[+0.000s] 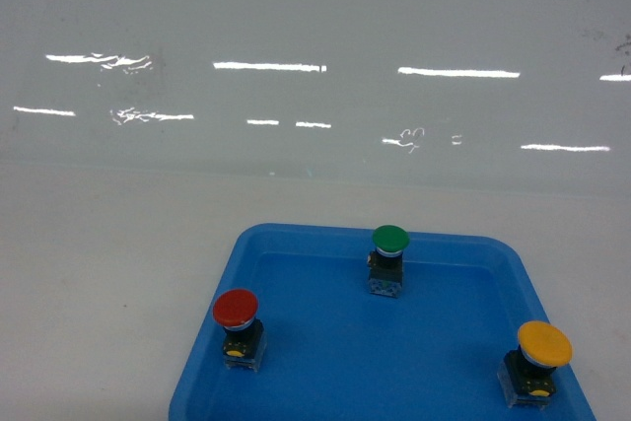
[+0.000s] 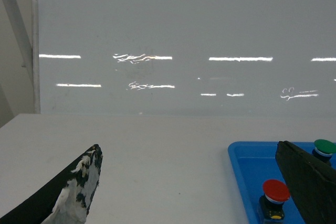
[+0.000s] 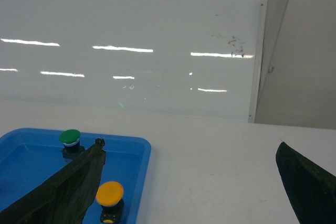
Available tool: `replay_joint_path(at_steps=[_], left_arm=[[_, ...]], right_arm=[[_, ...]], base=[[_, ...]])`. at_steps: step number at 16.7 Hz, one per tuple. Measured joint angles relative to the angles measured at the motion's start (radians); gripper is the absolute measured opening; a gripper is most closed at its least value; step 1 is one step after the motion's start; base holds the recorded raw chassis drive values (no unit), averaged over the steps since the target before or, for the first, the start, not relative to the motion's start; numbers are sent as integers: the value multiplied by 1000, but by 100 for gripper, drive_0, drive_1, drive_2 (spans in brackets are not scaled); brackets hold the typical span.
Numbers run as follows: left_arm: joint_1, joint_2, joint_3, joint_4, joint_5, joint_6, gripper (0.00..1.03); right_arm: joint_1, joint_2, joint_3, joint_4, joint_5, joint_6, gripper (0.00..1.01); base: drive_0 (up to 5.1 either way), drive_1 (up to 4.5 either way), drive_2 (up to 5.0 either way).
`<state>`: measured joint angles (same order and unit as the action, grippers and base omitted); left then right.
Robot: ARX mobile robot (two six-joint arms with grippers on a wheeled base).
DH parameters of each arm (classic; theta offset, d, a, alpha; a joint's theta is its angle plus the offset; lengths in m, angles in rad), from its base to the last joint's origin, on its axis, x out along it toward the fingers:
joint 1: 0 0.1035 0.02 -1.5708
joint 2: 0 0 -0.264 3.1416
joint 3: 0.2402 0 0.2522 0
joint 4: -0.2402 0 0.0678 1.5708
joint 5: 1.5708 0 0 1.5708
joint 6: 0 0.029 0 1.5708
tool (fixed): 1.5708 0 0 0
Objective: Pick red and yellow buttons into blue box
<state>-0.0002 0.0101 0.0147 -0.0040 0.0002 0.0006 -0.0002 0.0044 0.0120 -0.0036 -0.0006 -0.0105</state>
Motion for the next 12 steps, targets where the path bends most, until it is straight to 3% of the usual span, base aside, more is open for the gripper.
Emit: replay_joint_path(at_steps=[12], left_arm=[[-4,-5,0,-3,1,0,98]], right_arm=[[5,1,0,11,0,3,98]], base=[[0,0,0]])
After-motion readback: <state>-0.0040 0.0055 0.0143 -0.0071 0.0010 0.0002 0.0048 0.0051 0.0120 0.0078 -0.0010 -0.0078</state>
